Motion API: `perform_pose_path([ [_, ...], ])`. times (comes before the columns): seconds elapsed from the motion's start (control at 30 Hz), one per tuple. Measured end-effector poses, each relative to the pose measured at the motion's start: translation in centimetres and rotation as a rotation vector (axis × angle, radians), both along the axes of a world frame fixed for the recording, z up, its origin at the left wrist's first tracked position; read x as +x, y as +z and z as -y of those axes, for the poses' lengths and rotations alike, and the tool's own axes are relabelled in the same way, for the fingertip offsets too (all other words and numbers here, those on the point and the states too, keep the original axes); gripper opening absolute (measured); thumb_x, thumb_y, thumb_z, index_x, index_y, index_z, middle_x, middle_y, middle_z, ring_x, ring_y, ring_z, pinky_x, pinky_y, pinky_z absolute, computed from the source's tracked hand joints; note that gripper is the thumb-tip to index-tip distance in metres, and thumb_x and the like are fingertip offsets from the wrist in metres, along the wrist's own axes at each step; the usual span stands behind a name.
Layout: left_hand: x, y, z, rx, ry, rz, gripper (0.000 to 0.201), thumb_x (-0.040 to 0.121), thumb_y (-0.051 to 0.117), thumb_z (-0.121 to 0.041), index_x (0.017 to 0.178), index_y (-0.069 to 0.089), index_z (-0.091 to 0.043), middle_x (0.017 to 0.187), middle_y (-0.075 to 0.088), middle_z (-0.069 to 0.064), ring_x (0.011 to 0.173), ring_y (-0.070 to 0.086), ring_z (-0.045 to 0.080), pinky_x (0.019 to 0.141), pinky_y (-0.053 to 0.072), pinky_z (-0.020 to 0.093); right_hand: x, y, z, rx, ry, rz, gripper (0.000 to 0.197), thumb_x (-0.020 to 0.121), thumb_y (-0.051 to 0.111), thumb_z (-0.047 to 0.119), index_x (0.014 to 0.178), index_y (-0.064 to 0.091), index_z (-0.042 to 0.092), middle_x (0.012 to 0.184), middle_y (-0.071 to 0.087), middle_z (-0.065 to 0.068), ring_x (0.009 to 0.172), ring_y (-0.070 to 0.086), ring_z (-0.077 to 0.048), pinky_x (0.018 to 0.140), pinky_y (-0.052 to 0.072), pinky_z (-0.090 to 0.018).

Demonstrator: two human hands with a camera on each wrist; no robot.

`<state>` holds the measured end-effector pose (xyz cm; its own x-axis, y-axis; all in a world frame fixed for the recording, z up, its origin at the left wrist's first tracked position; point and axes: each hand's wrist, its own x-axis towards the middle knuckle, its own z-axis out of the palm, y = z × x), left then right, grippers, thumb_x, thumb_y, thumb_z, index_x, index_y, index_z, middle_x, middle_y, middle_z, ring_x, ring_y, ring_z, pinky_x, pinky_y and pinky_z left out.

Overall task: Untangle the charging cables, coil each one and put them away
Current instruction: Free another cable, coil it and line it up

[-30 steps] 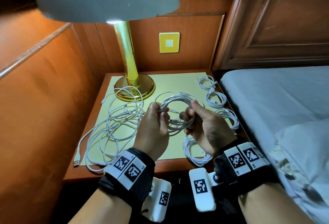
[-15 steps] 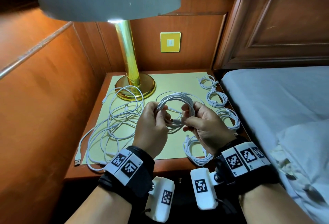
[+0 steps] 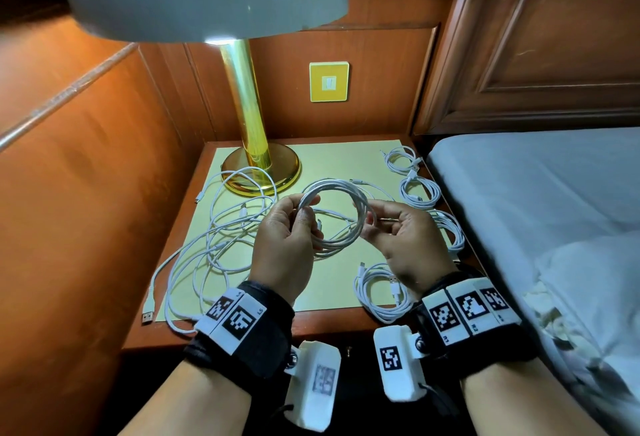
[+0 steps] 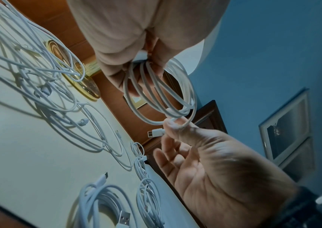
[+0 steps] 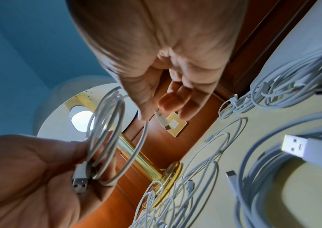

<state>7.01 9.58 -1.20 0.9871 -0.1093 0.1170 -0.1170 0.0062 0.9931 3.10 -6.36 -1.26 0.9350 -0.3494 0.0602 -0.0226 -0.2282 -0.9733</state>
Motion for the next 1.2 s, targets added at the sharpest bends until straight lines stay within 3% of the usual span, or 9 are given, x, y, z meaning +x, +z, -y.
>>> perform_pose_path([
  [0.1,-0.2,0.1,0.1,-0.018,-0.026,-0.013,0.025,0.104,0.044,-0.005,0.106,0.066,-0.017,0.073,0.053,0.003,0.063,0.052,0.012,0.057,0.047,0.024,0.0,0.0,0.3,0.012,-0.048,-0.02,0.03,0.084,0.076,0.005,0.112,0.075,0.017,0.081,0.071,0.011,0.067,0.064,0.005,0.069,0.055,-0.018],
  [0.17,-0.2,0.0,0.2,-0.039,-0.037,-0.027,0.026,0.104,0.043,-0.005,0.106,0.066,-0.017,0.076,0.053,0.006,0.064,0.052,0.013,0.057,0.047,0.024,0.0,0.1,0.2,0.132,-0.048,-0.058,0.026,0.083,0.078,0.011,0.108,0.077,0.015,0.073,0.071,0.01,0.064,0.063,-0.001,0.065,0.056,-0.024],
  [0.3,0.0,-0.1,0.2,-0.091,-0.035,-0.061,0.026,0.104,0.043,-0.005,0.107,0.067,-0.015,0.073,0.052,0.002,0.065,0.052,0.014,0.058,0.046,0.026,0.1,0.5,0.1,0.49,-0.039,-0.084,0.012,0.081,0.076,0.008,0.092,0.077,0.01,0.077,0.074,-0.003,0.072,0.067,-0.013,0.08,0.058,-0.032],
  [0.47,0.0,-0.3,0.2,-0.072,-0.001,-0.019,0.025,0.104,0.046,-0.006,0.108,0.068,-0.017,0.07,0.055,-0.001,0.065,0.053,0.015,0.059,0.045,0.029,-0.2,1.5,0.0,0.699,-0.014,-0.091,0.012,0.091,0.064,0.007,0.082,0.072,0.005,0.076,0.066,-0.009,0.073,0.062,-0.02,0.094,0.05,-0.039],
  [0.67,0.0,-0.6,0.5,-0.042,0.063,0.024,0.02,0.102,0.051,-0.007,0.106,0.07,-0.012,0.07,0.062,0.001,0.068,0.056,0.016,0.062,0.046,0.031,-0.3,0.8,-0.7,0.432,0.092,-0.061,0.046,0.059,0.087,0.039,0.094,0.072,0.013,0.087,0.075,0.0,0.092,0.07,-0.015,0.095,0.05,-0.031],
  [0.8,-0.2,-0.8,0.9,-0.037,0.026,0.018,0.019,0.101,0.053,-0.006,0.106,0.071,-0.012,0.069,0.062,0.0,0.067,0.056,0.016,0.064,0.046,0.033,-0.1,0.2,-1.2,0.379,0.001,-0.011,0.012,0.083,0.078,0.012,0.093,0.075,0.017,0.087,0.076,-0.004,0.087,0.07,-0.016,0.096,0.054,-0.037],
  [0.9,0.0,-0.7,0.7,-0.03,0.023,0.009,0.019,0.102,0.052,-0.007,0.102,0.07,-0.015,0.07,0.062,0.001,0.068,0.055,0.019,0.064,0.046,0.033,-0.1,0.7,-1.3,0.479,0.055,0.019,0.011,0.088,0.071,0.009,0.095,0.076,0.016,0.089,0.074,-0.015,0.084,0.068,-0.02,0.092,0.053,-0.035],
  [1.03,0.0,-0.5,0.6,-0.032,0.016,0.001,0.021,0.102,0.051,-0.005,0.104,0.069,-0.016,0.07,0.062,0.0,0.067,0.056,0.015,0.062,0.048,0.03,-0.1,1.3,-1.2,0.671,0.116,-0.037,0.018,0.097,0.058,0.011,0.106,0.074,0.012,0.067,0.058,-0.001,0.072,0.06,-0.015,0.076,0.049,-0.029],
  [1.2,0.0,-0.6,0.5,-0.031,0.021,-0.006,0.02,0.102,0.051,-0.005,0.102,0.069,-0.015,0.07,0.063,0.0,0.068,0.058,0.016,0.063,0.048,0.031,-0.4,1.3,-1.0,0.573,0.222,-0.057,0.031,0.094,0.058,-0.003,0.12,0.066,0.013,0.074,0.06,0.0,0.074,0.061,-0.013,0.074,0.052,-0.027],
])
